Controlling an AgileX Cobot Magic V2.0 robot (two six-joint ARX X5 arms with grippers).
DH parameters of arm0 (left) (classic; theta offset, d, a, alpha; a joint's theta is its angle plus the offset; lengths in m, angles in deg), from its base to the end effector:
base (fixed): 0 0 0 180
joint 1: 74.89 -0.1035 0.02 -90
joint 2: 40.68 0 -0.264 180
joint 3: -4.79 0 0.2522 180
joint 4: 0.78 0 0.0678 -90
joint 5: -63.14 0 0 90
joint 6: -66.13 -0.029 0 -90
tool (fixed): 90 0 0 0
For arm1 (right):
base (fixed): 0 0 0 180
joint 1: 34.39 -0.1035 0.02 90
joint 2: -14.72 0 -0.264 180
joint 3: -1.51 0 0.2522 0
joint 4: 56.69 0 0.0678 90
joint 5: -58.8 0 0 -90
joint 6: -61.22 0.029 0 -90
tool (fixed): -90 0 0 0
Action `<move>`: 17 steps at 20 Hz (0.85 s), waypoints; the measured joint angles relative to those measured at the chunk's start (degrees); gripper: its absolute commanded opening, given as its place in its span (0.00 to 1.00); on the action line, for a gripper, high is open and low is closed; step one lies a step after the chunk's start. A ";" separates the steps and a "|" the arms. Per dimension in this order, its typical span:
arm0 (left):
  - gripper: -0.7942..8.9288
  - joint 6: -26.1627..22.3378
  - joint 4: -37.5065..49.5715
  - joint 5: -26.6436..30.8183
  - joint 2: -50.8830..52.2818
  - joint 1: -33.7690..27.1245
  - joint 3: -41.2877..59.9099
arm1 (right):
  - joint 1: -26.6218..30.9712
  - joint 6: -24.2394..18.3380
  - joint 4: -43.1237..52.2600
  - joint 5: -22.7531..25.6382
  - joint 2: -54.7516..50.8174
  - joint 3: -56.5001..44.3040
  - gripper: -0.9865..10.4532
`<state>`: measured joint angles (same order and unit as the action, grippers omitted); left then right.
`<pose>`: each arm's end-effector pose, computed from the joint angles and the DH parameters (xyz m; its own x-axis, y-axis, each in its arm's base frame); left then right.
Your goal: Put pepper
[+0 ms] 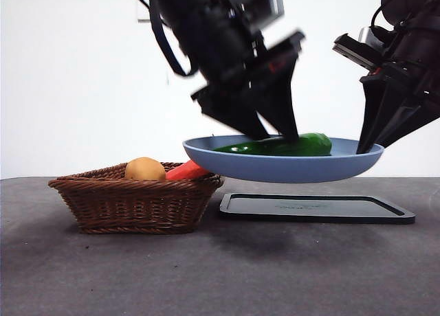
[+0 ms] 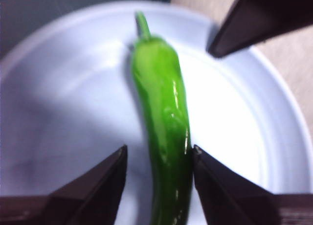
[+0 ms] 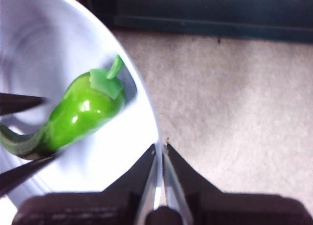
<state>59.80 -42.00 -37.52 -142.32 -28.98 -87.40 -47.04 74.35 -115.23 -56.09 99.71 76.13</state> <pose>0.2627 -0.2789 0.2462 0.3005 -0.5761 -0.7602 0.8420 0.5347 -0.0723 0.2694 0.0730 0.2333 0.2263 0.4821 -0.8464 -0.1306 0.8761 0.4642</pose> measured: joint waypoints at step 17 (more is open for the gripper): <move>0.34 0.00 -3.19 0.02 29.97 -0.15 -0.22 | 11.30 1.25 -0.83 0.42 10.43 13.77 0.09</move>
<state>59.80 -45.19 -37.49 -112.36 -29.13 -87.62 -35.74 75.59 -116.06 -55.67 110.14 89.90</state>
